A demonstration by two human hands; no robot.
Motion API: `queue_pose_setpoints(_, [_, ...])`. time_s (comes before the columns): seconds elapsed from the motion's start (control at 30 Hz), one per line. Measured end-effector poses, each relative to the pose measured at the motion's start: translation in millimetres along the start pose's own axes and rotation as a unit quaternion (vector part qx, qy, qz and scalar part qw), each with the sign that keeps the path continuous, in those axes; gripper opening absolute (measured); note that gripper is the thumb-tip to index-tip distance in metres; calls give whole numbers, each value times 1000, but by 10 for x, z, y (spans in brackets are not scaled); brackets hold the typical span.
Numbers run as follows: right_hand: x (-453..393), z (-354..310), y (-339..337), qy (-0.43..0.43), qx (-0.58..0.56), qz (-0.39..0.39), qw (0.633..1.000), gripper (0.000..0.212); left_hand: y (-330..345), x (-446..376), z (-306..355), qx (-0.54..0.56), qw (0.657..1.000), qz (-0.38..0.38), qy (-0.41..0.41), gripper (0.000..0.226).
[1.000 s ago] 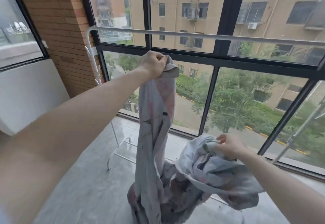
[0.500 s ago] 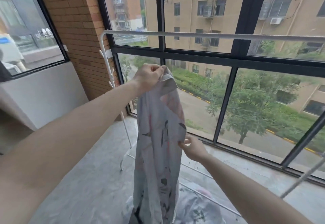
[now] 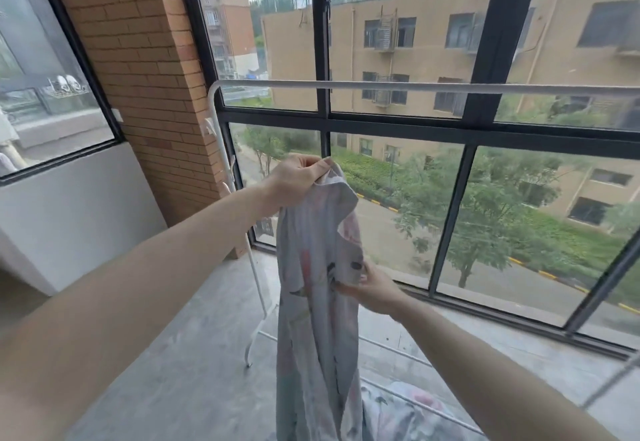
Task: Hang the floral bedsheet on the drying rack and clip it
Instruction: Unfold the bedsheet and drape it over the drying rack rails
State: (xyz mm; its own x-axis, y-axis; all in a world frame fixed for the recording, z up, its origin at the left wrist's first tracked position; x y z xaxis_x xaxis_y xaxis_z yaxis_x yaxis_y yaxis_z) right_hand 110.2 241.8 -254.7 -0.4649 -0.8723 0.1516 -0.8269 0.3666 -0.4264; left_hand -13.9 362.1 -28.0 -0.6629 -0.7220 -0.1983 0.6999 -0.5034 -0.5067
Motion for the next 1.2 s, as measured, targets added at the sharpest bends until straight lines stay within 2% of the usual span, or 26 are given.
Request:
queue_pose_setpoints(0.07, [-14,123,232,17,4,40,999,33,-129,17,-54,12,1000,-21,19,39])
queue_pose_setpoints(0.1, [-44,161,293,24,9,68,997,22,-248,19,-116,8,999,-31,33,40])
queue_pose_setpoints(0.17, [-41,203,259,34,22,138,990,38,-480,18,-295,-66,995,-30,68,42])
queue_pose_setpoints(0.27, [24,21,32,35,12,245,969,44,-845,-51,-729,-221,972,33,67,43])
queue_pose_setpoints(0.33, [90,-463,-224,-2,6,321,947,45,-1067,-130,-1003,-209,973,91,25,36])
queue_pose_setpoints(0.43, [245,-1474,-639,-117,27,398,909,43,-1341,-246,-1064,-166,974,154,0,31])
queue_pose_setpoints(0.53, [393,-2244,-978,-212,35,418,883,45,-1592,-424,-785,-143,974,173,21,32])
queue_pose_setpoints(0.63, [517,-2578,-1129,-229,95,421,872,43,-1693,-539,-483,-157,972,174,17,10])
queue_pose_setpoints(0.67, [529,-2584,-1137,-228,107,419,872,42,-1615,-494,-382,-148,978,147,21,18])
queue_pose_setpoints(0.73, [546,-2529,-1115,-217,124,418,873,40,-1294,-272,-188,-95,993,38,65,44])
queue_pose_setpoints(0.8, [547,-2454,-1044,-210,123,406,881,39,-831,58,-130,-71,990,-73,93,86])
queue_pose_setpoints(0.87, [544,-2407,-968,-206,121,396,887,40,-402,265,-246,-191,969,-96,121,122])
queue_pose_setpoints(0.9, [551,-2399,-926,-206,122,392,888,41,-238,310,-308,-252,956,-77,133,128])
queue_pose_setpoints(0.93, [551,-2398,-876,-208,122,386,891,41,-123,300,-376,-275,951,-51,131,119])
queue_pose_setpoints(0.97, [556,-2397,-837,-209,122,381,892,41,-43,265,-415,-256,958,-27,124,97])
queue_pose_setpoints(1.03, [580,-2392,-817,-213,130,380,891,42,38,165,-435,-215,970,19,110,34])
queue_pose_setpoints(1.07, [588,-2369,-822,-212,132,381,891,43,45,123,-436,-221,968,36,116,15])
queue_pose_setpoints(1.1, [595,-2329,-859,-205,129,384,891,45,40,82,-427,-222,966,52,121,12])
queue_pose_setpoints(1.2, [647,-2160,-1032,-167,128,405,890,48,-91,-17,-383,-184,972,85,118,23])
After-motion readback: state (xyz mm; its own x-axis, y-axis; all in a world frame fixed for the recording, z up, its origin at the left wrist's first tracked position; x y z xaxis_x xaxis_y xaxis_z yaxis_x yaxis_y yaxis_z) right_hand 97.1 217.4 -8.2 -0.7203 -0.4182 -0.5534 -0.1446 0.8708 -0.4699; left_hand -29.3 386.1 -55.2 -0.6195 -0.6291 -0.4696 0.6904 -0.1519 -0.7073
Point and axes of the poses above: each hand's wrist, its own x-axis away from the middle knuckle, its own y-axis out of the palm, z = x × y, the point moved 6 cm from there along -x, towards the middle knuckle, and after that the axes turned 5 degrees about z, right-handed, at the moved point
